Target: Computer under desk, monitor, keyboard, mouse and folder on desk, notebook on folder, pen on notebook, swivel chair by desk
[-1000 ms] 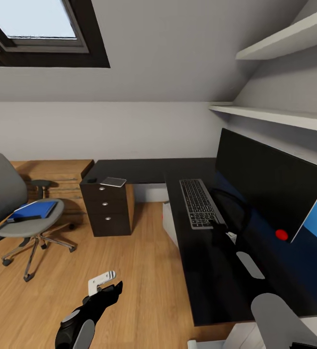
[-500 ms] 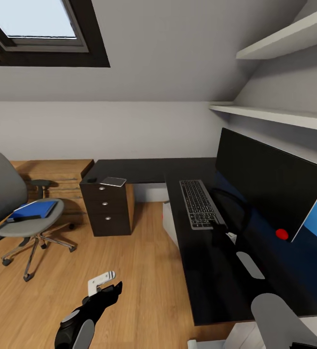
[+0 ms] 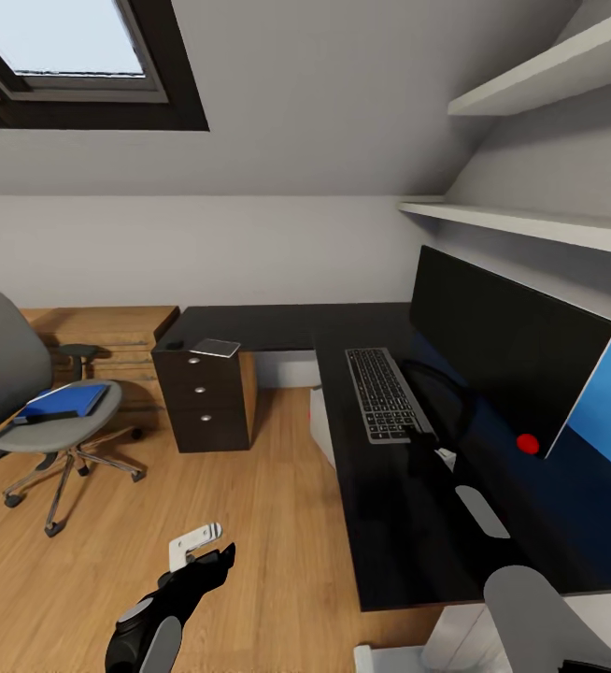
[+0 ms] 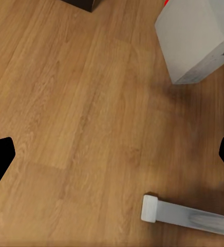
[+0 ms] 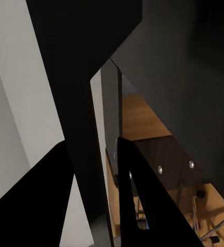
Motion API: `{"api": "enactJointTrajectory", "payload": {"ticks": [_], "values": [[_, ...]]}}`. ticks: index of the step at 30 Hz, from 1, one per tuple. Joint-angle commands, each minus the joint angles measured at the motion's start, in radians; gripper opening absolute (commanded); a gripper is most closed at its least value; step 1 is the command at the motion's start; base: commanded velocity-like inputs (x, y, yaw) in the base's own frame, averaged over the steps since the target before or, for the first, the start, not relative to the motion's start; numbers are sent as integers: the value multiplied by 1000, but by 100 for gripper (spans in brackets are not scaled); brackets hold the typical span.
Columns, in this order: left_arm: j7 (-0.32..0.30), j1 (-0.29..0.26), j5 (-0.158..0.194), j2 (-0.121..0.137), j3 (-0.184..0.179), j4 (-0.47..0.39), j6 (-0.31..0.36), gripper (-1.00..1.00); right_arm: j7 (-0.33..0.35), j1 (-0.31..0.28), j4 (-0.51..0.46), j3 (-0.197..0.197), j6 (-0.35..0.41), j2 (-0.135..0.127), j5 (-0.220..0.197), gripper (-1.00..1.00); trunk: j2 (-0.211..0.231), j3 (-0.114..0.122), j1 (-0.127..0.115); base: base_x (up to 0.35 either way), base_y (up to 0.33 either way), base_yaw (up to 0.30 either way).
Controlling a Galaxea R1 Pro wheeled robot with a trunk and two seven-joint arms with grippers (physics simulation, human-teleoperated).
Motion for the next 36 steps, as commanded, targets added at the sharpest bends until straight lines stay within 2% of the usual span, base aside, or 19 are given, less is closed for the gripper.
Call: {"api": "enactJointTrajectory", "payload": {"ticks": [1,36], "values": [[10,-1,11,0,-1,-1,2,100,2,-1,1,-3,7,0,-7,-100,-1,-1,0,-4,-4,0],[10,-1,11,0,-1,2,2,100,2,-1,0,-2,8,0,-7,-100,-1,-1,0,0,-9,0]]}}
